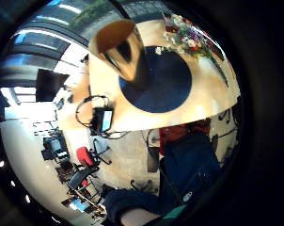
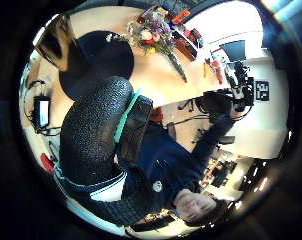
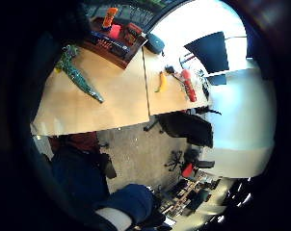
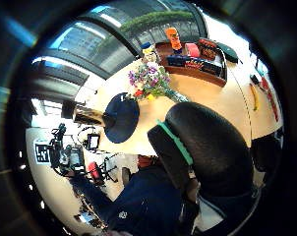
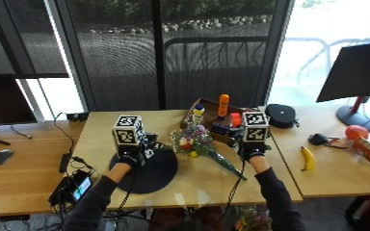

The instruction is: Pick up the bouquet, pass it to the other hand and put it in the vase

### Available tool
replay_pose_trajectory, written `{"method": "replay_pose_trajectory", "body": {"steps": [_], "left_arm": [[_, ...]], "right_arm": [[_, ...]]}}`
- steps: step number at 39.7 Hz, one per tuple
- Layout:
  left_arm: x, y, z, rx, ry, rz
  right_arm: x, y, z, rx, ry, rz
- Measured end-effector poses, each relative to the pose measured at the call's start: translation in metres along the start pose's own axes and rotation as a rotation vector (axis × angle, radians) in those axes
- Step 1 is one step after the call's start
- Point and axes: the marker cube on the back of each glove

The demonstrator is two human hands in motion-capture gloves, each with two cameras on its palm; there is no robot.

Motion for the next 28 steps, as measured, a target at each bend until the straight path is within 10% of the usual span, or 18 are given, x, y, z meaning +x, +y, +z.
{"method": "replay_pose_trajectory", "body": {"steps": [28], "left_arm": [[-0.001, 0.001, 0.018, 0.066, -0.062, -0.039]], "right_arm": [[-0.011, -0.004, 0.006, -0.099, -0.159, -0.059]]}}
